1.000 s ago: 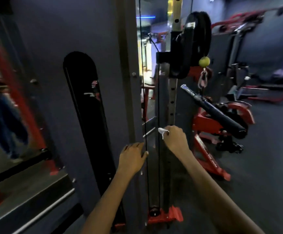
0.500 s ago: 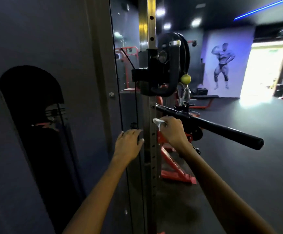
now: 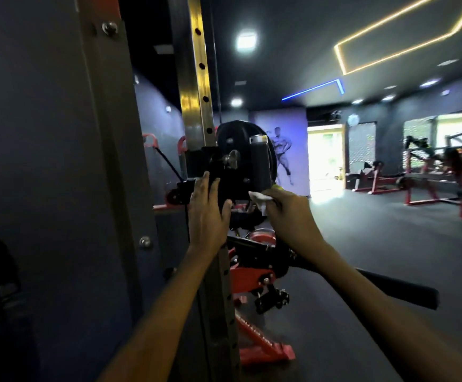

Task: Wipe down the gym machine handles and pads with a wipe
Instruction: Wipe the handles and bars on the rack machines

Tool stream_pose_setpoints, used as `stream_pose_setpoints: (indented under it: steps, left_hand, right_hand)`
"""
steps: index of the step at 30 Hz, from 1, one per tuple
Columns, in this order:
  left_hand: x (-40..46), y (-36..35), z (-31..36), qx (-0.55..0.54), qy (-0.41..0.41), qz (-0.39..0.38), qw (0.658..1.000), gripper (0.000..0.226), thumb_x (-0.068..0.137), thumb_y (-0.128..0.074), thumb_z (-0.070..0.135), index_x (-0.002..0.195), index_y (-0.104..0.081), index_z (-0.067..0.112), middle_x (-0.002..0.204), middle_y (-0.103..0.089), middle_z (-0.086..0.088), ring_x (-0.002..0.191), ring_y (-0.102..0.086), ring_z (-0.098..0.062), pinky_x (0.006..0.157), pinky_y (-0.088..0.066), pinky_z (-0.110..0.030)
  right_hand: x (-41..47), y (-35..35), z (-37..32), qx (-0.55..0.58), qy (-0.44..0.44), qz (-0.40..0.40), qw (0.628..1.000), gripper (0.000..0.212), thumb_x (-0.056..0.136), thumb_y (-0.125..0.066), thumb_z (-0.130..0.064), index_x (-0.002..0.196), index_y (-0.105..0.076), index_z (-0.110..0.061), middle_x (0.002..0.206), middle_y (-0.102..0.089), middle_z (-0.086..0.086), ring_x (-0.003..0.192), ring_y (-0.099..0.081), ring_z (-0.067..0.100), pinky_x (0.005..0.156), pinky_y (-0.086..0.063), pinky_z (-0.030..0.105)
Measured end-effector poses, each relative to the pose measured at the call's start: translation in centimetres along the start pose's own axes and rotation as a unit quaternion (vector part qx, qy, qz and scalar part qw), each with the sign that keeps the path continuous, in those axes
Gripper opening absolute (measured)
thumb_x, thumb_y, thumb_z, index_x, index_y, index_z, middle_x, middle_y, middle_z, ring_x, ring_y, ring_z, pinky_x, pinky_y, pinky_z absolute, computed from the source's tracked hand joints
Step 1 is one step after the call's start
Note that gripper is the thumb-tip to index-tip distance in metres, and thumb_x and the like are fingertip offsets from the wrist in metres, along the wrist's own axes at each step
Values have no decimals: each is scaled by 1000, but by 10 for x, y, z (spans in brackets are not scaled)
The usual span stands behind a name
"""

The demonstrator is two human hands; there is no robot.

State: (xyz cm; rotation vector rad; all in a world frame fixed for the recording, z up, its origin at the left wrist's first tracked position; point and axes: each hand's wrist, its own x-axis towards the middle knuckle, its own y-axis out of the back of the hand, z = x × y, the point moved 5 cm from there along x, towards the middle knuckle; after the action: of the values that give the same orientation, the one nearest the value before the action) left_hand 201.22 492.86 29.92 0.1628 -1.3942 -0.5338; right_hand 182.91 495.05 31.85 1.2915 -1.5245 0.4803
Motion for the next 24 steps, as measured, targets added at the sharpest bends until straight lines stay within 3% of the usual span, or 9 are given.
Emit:
stream_pose_setpoints:
  steps: [2, 8, 11, 14, 18, 22, 24]
  left_hand:
    - [21, -9, -13, -4, -6, 6, 1000, 63, 98, -26, 43, 148, -33, 7, 161, -15, -10, 149, -10, -26, 118, -12, -37]
    - [79, -38, -38, 15, -63, -1, 998, 60, 101, -33, 38, 153, -17, 11, 161, 3, -7, 148, 5, -20, 120, -3, -38]
    - [90, -56, -47, -9, -48, 7, 999, 65, 101, -39, 32, 153, -5, 13, 158, 14, -4, 145, 12, -18, 119, -6, -44]
    - [90, -66, -52, -40, -67, 43, 996, 61, 99, -33, 27, 153, -9, 10, 161, 2, -10, 147, 5, -21, 118, -10, -46]
    - [89, -69, -55, -63, -89, 78, 991, 59, 97, -29, 21, 152, -15, 7, 161, -6, -16, 147, 2, -23, 118, -8, -44]
    - [86, -69, -56, -85, -100, 97, 987, 60, 95, -30, 16, 152, -15, 6, 160, -4, -12, 148, 2, -20, 120, -4, -38]
    - [85, -69, -58, -101, -103, 103, 984, 63, 93, -34, 11, 152, -15, 5, 161, -6, -13, 148, 2, -19, 121, 0, -33]
  right_hand:
    - [5, 5, 0, -35, 2, 27, 999, 23, 86, -54, -1, 96, -73, -9, 85, -70, 10, 77, -63, 23, 63, -32, 16]
    - [26, 2, -21, -101, 37, 84, 991, 29, 89, -55, -3, 115, -67, -9, 101, -68, 9, 84, -62, 22, 70, -40, 21]
    - [22, -15, -32, -172, 94, 79, 977, 34, 83, -59, 2, 116, -65, -5, 104, -65, 12, 86, -63, 29, 70, -54, 35]
    - [19, -31, -38, -260, 168, 80, 947, 30, 82, -53, -1, 108, -67, -1, 105, -65, 13, 89, -62, 29, 66, -57, 37]
    - [66, -26, -42, -306, 263, 113, 908, 26, 84, -52, -7, 104, -68, 0, 110, -65, 15, 104, -56, 29, 83, -47, 34]
    - [94, -36, -18, -426, 359, 17, 831, 21, 85, -54, -4, 100, -69, 1, 106, -67, 14, 115, -58, 32, 98, -41, 39]
    - [78, -42, 0, -438, 383, -19, 813, 19, 83, -56, 1, 98, -68, 3, 104, -67, 16, 119, -55, 34, 107, -34, 40]
